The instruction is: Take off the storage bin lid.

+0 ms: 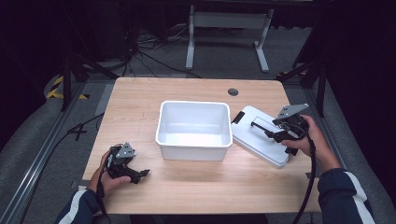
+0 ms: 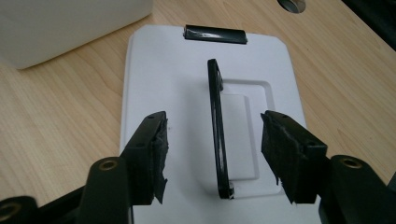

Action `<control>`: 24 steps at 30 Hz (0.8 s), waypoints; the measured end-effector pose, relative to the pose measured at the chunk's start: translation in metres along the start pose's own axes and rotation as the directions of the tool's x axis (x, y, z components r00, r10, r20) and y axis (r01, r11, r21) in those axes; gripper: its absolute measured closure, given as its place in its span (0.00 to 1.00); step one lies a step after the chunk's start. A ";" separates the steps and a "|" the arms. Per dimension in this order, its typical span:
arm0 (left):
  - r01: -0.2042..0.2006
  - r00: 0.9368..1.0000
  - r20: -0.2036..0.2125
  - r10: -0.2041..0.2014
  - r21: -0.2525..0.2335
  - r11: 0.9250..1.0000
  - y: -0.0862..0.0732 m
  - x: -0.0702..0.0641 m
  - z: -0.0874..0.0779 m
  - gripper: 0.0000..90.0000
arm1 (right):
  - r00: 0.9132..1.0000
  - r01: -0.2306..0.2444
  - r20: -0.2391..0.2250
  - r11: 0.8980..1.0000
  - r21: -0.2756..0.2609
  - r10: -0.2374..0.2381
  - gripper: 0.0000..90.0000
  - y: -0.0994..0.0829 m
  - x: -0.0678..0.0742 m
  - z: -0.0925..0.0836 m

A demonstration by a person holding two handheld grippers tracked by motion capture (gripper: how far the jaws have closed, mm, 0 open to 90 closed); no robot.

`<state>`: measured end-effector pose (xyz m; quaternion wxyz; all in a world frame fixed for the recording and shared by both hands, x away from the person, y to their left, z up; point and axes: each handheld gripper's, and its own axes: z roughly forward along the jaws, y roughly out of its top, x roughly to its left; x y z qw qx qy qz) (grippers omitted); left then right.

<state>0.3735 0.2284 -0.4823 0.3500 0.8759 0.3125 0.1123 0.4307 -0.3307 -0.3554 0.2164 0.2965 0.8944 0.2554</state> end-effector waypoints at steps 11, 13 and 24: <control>0.000 1.000 0.000 0.000 0.000 1.000 0.000 0.000 0.000 0.00 | 1.000 -0.001 0.028 0.999 -0.038 0.002 0.39 -0.017 0.011 -0.023; 0.000 1.000 0.000 0.000 0.000 1.000 0.000 0.000 0.000 0.00 | 0.999 0.000 0.034 0.999 -0.050 0.002 0.38 -0.021 0.013 -0.027; 0.001 1.000 -0.001 -0.001 0.000 1.000 0.000 0.000 0.000 0.00 | 0.998 -0.021 0.055 0.997 -0.069 0.025 0.33 -0.052 0.023 -0.043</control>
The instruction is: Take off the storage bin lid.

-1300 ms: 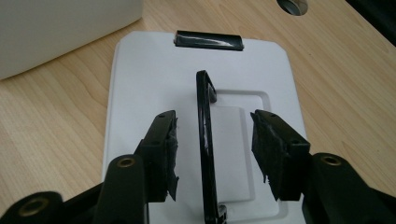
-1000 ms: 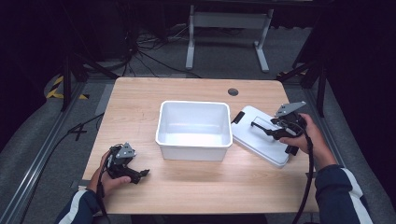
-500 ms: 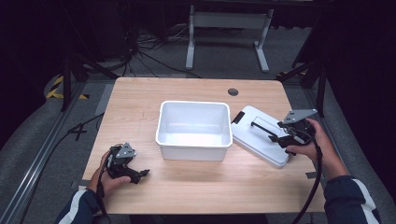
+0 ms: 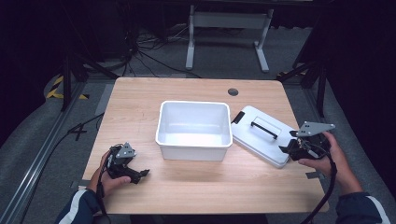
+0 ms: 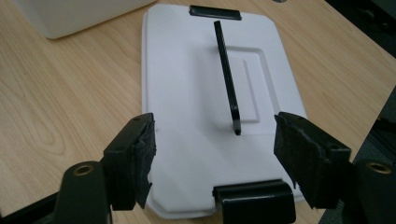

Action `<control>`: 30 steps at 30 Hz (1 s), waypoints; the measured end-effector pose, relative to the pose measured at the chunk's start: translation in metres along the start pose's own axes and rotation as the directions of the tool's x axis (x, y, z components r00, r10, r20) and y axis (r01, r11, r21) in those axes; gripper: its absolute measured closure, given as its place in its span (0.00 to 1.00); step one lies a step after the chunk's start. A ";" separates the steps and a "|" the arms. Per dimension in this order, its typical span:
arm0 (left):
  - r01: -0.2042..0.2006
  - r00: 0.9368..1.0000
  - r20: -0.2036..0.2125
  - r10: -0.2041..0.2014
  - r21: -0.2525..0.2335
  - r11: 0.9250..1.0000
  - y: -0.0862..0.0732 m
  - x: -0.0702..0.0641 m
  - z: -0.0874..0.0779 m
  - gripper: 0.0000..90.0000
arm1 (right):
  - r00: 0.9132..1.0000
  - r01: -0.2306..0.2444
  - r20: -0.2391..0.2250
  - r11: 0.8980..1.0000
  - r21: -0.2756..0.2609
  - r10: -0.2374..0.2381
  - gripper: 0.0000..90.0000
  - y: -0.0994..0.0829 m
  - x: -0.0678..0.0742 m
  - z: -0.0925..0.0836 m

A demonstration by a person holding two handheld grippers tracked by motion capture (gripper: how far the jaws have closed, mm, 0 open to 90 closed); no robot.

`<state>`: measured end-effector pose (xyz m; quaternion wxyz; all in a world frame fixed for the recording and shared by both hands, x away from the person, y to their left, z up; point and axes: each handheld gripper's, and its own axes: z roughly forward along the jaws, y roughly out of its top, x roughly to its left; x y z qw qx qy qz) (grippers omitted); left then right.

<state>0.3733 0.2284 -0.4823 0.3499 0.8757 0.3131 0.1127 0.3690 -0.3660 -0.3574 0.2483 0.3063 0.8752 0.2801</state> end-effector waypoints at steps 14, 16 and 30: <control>0.000 1.000 0.000 0.000 0.000 1.000 0.000 0.000 0.000 0.00 | 0.999 0.002 -0.040 0.999 -0.050 -0.004 0.31 -0.048 0.023 0.002; 0.000 1.000 0.000 0.000 0.000 1.000 0.000 0.000 0.000 0.00 | 0.999 -0.004 -0.044 0.999 -0.054 0.001 0.31 -0.052 0.027 0.002; 0.001 1.000 0.000 -0.001 0.000 1.000 0.000 0.000 0.000 0.00 | 0.998 -0.054 -0.027 0.997 -0.049 0.053 0.29 -0.089 0.042 0.017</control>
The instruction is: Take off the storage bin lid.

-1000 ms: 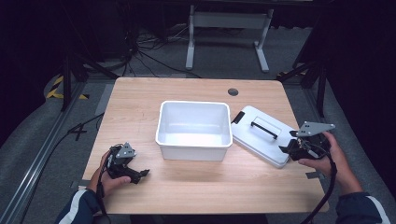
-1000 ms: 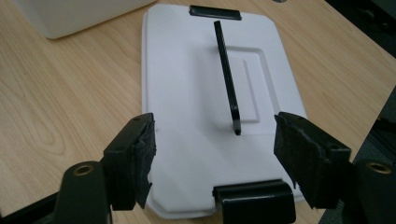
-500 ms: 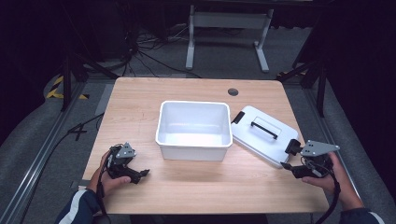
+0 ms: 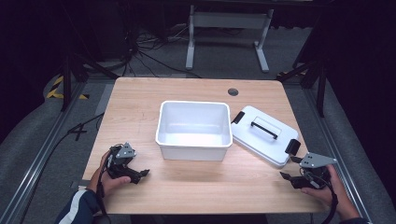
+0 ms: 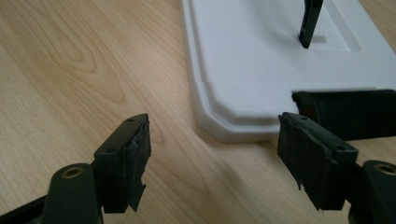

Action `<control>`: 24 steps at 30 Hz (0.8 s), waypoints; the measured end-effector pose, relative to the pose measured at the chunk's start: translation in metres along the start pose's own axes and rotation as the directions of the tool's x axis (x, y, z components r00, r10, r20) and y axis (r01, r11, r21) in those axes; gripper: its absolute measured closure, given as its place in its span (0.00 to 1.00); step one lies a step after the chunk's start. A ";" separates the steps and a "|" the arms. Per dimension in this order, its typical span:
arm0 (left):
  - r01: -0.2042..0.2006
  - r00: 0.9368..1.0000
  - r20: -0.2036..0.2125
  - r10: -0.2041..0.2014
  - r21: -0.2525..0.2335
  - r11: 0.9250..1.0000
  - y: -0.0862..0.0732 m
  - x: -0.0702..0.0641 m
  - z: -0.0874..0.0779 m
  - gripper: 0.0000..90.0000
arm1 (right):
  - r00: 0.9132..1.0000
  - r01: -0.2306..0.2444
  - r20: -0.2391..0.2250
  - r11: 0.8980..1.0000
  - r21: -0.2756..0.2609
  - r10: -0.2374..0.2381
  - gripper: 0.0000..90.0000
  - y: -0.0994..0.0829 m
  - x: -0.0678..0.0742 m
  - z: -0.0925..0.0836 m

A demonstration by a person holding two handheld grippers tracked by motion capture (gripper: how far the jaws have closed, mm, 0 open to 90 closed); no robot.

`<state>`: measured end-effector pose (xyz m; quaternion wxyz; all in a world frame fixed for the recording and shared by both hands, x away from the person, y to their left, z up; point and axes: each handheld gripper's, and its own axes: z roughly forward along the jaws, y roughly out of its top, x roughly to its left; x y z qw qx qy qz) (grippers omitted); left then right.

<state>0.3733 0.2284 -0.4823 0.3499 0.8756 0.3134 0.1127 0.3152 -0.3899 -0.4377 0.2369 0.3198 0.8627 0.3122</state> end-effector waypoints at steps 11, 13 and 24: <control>-0.001 1.000 0.001 0.001 0.001 1.000 0.000 0.000 0.000 0.00 | 0.987 -0.160 -0.040 0.986 -0.051 0.158 0.24 -0.029 -0.001 0.014; 0.000 1.000 0.001 0.000 0.001 1.000 0.000 0.000 0.000 0.00 | 0.986 -0.166 -0.037 0.985 -0.048 0.164 0.23 -0.029 -0.002 0.014; 0.008 1.000 -0.007 -0.008 0.000 1.000 0.000 -0.001 0.000 0.00 | 0.979 -0.195 -0.059 0.980 -0.036 0.193 0.22 -0.030 -0.005 0.015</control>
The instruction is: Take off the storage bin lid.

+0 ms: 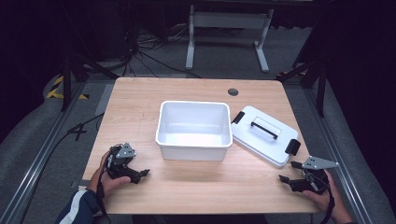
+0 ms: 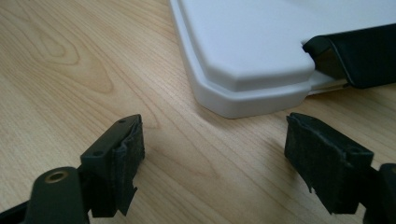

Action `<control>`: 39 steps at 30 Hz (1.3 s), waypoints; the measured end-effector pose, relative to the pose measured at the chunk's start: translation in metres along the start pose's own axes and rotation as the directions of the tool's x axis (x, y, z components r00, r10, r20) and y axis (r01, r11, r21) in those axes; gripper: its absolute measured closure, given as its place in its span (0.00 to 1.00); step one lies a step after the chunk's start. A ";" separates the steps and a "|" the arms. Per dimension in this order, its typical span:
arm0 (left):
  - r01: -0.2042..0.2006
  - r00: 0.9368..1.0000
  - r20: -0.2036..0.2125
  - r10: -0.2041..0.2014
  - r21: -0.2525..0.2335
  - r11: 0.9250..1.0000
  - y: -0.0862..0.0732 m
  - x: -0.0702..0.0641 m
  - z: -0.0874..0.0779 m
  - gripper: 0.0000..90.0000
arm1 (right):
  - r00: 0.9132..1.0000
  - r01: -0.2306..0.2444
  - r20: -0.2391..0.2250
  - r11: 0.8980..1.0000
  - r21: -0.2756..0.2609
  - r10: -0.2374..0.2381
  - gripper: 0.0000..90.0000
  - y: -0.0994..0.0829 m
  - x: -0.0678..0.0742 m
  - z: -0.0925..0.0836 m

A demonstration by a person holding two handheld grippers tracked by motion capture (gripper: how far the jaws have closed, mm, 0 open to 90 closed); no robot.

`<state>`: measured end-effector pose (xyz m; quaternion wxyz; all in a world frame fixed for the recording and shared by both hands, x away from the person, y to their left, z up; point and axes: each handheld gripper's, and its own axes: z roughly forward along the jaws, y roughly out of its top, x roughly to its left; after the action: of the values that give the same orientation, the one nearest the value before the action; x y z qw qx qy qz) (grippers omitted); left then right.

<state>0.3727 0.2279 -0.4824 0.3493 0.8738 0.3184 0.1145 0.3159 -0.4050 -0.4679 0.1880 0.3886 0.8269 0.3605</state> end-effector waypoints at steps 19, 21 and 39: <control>0.001 1.000 -0.001 -0.001 0.000 1.000 0.000 0.000 0.000 0.00 | 1.000 -0.009 0.013 1.000 0.002 0.009 0.21 0.000 0.000 0.000; 0.000 1.000 -0.001 0.000 0.000 1.000 0.000 0.000 0.000 0.00 | 1.000 -0.010 0.013 1.000 0.002 0.010 0.21 0.000 0.000 0.000; 0.001 1.000 -0.001 -0.001 0.000 1.000 0.000 0.000 0.000 0.00 | 1.000 -0.010 0.016 1.000 0.002 0.010 0.21 0.000 0.000 0.000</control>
<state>0.3727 0.2277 -0.4823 0.3490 0.8737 0.3190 0.1149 0.3161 -0.4050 -0.4680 0.1923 0.3957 0.8237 0.3577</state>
